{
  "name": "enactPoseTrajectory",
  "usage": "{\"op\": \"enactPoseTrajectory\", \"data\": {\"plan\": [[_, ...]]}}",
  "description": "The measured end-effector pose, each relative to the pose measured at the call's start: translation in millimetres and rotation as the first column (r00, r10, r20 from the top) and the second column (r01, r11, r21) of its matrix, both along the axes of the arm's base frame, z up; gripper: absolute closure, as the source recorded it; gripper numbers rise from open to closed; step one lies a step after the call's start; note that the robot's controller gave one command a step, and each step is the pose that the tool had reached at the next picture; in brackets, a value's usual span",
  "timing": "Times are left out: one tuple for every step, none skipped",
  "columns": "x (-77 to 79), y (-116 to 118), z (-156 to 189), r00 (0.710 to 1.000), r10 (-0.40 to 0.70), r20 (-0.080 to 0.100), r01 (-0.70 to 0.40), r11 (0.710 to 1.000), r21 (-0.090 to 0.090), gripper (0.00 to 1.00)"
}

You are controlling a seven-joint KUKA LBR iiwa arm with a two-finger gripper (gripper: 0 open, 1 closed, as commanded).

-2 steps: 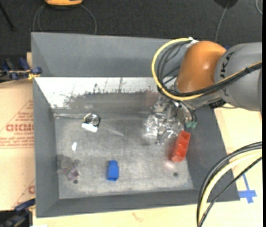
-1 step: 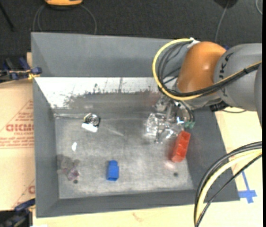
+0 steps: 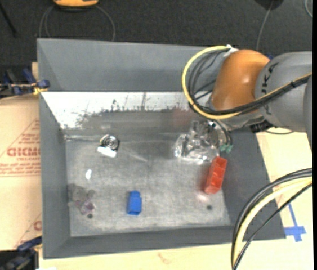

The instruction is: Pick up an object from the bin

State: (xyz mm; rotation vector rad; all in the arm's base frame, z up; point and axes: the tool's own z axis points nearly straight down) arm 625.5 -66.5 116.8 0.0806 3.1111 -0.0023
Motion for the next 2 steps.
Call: {"op": "enactPoseTrajectory", "data": {"plan": [[-2.9, -0.3, -1.8, 1.0, 0.001, -0.014, -0.001, 1.0, 0.0, 0.0], [-0.1, -0.5, -0.2, 1.0, 0.001, 0.0, -0.001, 1.0, -0.001, 1.0]]}}
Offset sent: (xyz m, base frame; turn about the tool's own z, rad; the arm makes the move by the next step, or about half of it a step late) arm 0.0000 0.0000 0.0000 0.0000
